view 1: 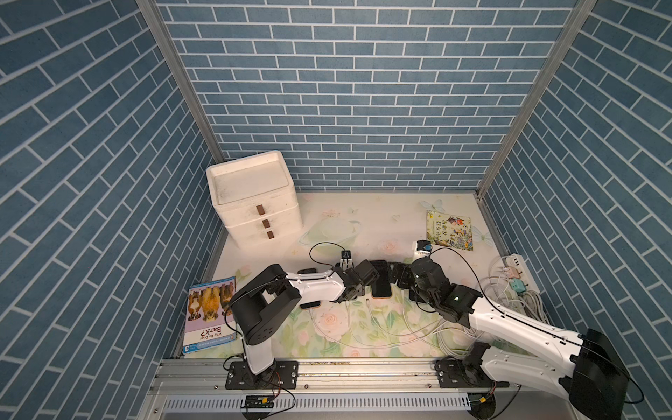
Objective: Unplug the charging cable from the phone
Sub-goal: Pick up the phone at the center of the board.
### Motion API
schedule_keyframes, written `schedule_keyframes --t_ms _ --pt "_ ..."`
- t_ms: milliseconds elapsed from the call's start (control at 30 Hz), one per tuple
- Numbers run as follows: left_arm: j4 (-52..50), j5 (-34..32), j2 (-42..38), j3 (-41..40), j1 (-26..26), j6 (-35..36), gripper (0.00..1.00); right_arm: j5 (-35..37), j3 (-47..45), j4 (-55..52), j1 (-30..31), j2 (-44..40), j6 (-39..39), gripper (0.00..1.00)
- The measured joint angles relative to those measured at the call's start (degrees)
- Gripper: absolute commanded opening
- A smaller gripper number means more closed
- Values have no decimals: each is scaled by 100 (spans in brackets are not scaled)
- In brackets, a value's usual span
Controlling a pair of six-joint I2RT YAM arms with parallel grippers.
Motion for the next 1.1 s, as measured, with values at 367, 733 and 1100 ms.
schedule_keyframes --t_ms 367,733,1100 --pt "140 -72 -90 -118 -2 -37 20 52 -492 525 588 -168 -48 87" --pt "391 -304 -721 -640 0 -90 0 1471 -748 1331 2275 131 -98 99" --pt "994 -562 -1635 -1080 -2 -107 0 1255 -1797 2238 1794 -914 -46 94"
